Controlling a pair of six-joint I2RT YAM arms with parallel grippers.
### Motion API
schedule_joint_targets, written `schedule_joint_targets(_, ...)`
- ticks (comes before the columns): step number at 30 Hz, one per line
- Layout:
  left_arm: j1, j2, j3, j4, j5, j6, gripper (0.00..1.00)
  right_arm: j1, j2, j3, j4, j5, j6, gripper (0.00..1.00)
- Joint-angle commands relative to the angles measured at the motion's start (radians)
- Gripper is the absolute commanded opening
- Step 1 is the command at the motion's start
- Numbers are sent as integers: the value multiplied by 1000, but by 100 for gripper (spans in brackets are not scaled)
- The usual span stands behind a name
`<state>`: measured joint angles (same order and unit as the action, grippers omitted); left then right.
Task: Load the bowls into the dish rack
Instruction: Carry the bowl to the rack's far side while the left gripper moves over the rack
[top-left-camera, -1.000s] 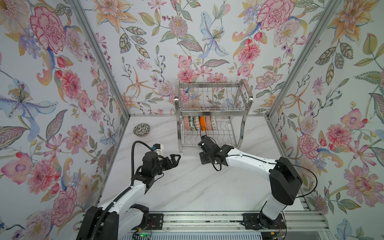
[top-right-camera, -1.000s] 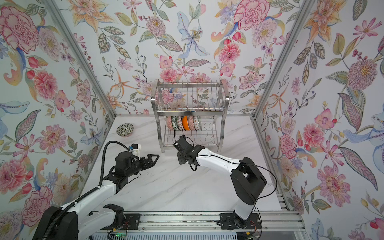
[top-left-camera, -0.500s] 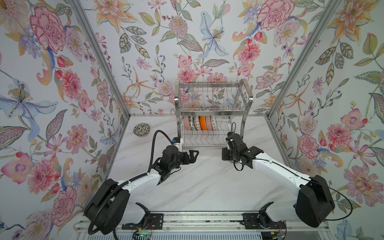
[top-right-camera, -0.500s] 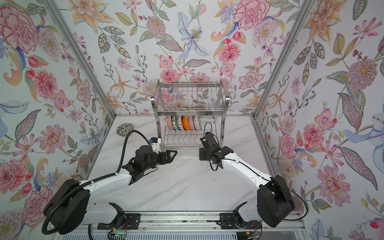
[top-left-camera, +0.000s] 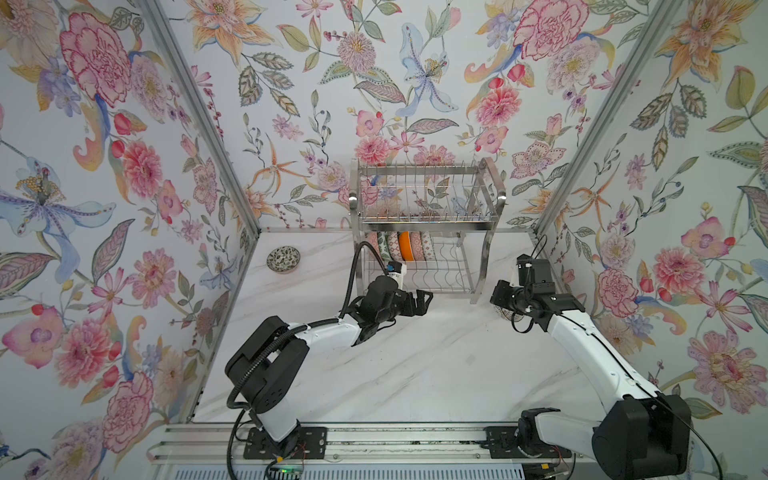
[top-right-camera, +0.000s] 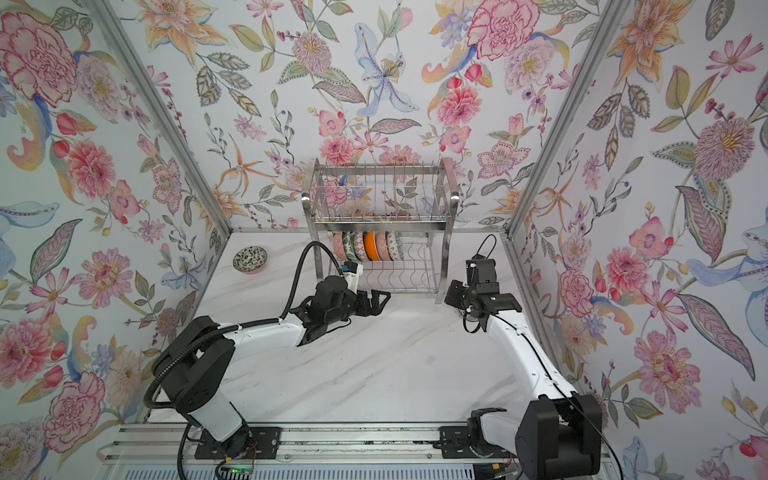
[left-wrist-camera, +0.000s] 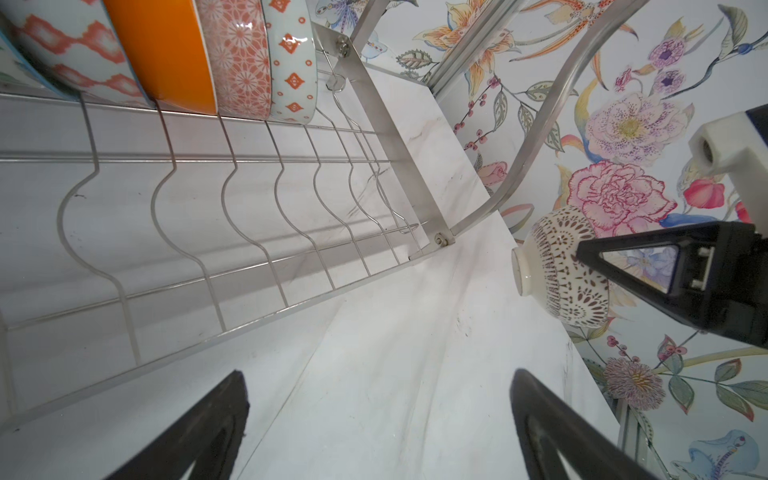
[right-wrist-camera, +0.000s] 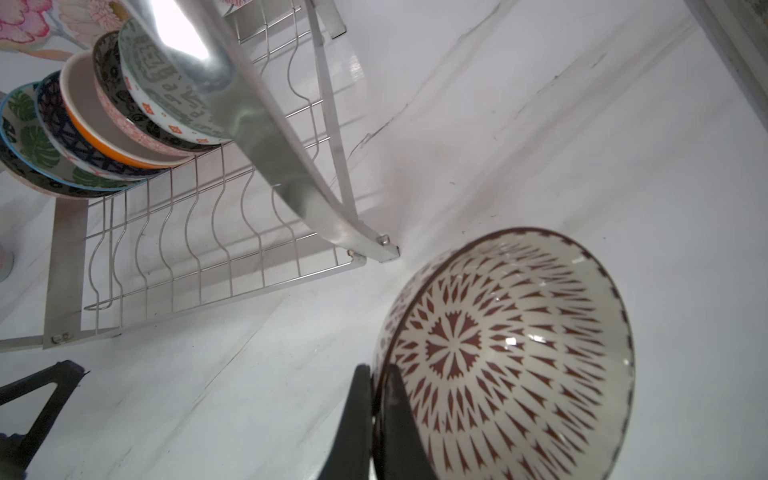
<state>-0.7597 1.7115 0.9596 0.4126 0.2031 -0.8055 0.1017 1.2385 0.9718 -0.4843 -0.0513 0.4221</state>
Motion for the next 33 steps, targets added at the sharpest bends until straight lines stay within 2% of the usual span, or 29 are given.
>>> schedule_joint_targets(1,-12,32,74,-13,-44,54,99,-48,30,88,12,-64,-34,0)
schedule_joint_targets(8,-15,104,196,-72,-97,113,99,-186,196,214,82,-229,-13,0)
schedule_joint_targets(12,-17,146,258,-89,-127,116,99,-228,316,321,113,-317,-11,0)
schedule_joint_targets(19,-26,171,289,-73,-207,77,99,-253,476,483,161,-429,-11,0)
schedule_joint_targets(24,-40,188,307,-78,-258,73,99,-261,588,582,225,-609,27,0)
schedule_joint_targets(33,-54,235,336,-55,-295,56,99,-255,696,597,482,-822,167,0)
